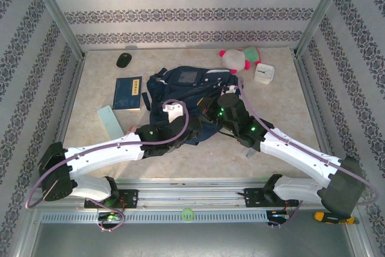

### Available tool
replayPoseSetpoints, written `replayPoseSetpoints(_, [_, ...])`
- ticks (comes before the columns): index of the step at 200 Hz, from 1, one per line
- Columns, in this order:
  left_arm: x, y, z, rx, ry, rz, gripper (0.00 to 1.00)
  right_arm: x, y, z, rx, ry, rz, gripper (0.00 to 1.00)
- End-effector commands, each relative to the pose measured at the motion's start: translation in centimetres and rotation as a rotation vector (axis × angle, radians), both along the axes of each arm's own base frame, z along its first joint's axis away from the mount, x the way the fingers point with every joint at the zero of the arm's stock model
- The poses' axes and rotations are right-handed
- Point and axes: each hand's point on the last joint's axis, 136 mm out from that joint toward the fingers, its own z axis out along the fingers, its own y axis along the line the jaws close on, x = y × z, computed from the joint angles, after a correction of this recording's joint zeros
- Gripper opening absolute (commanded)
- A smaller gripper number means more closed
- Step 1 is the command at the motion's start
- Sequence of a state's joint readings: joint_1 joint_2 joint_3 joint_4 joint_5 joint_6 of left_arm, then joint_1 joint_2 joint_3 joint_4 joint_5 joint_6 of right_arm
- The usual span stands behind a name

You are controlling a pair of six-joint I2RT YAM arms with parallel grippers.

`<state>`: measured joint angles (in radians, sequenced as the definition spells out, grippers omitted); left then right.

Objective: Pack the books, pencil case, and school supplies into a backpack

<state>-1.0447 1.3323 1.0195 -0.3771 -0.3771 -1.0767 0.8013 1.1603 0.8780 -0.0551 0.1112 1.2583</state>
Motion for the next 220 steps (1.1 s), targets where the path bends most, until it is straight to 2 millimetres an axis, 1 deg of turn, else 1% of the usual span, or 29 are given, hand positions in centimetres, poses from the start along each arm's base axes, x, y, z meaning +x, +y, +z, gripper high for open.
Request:
replayPoseSetpoints(1, [0.4,2.1,0.3,0.044,-0.011,0.024,0.60,0.4,0.6,7.6,0.167,-0.143,-0.004,0.00])
replayPoseSetpoints(14, [0.2,2.3,0.8,0.086,-0.001,0.009,0.63,0.4,0.8,7.6,0.174,-0.132,-0.015,0.00])
replayPoseSetpoints(28, [0.1,2.1,0.9,0.107,0.016,-0.011,0.67,0.5,0.9,7.6,0.189,-0.124,-0.027,0.00])
replayPoseSetpoints(45, [-0.1,2.5,0.5,0.125,0.045,0.015,0.67,0.5,1.3,7.9,0.202,-0.126,-0.024,0.00])
replayPoseSetpoints(54, [-0.1,3.0,0.1,0.127,0.057,0.048,0.65,0.4,1.5,8.1,0.200,-0.130,-0.017,0.00])
replayPoseSetpoints(60, [-0.1,3.2,-0.3,0.128,0.061,0.060,0.61,0.4,1.5,8.2,0.199,-0.134,-0.014,0.00])
replayPoseSetpoints(72, [-0.1,3.4,-0.6,0.127,0.064,0.075,0.51,0.3,1.5,8.4,0.192,-0.140,-0.012,0.00])
replayPoseSetpoints(93, [-0.2,3.5,-0.7,0.122,0.062,0.072,0.28,0.2,0.6,8.2,0.164,-0.146,-0.029,0.00])
replayPoseSetpoints(100, [-0.2,3.5,-0.6,0.119,0.058,0.068,0.21,0.3,0.3,8.1,0.153,-0.147,-0.035,0.00])
replayPoseSetpoints(122, [-0.3,3.6,-0.1,0.095,0.037,0.057,0.13,0.3,-0.1,7.9,0.134,-0.142,-0.037,0.00])
replayPoseSetpoints(144, [-0.4,3.6,0.3,0.074,0.016,0.044,0.00,0.4,0.0,7.5,0.128,-0.130,-0.016,0.00])
replayPoseSetpoints(154, [-0.5,3.8,0.3,0.081,0.009,0.034,0.00,0.6,-0.1,7.3,0.125,-0.121,-0.001,0.00])
replayPoseSetpoints(173, [-0.7,4.9,0.1,0.108,0.003,0.025,0.00,0.8,-0.8,6.9,0.126,-0.101,0.026,0.00])
replayPoseSetpoints(207, [-0.8,8.1,-0.1,0.166,-0.009,0.018,0.00,1.3,-2.6,6.8,0.153,-0.069,0.103,0.00])
replayPoseSetpoints(220, [-0.7,8.7,0.0,0.155,-0.031,-0.007,0.00,1.4,-3.1,6.6,0.155,-0.054,0.143,0.00])
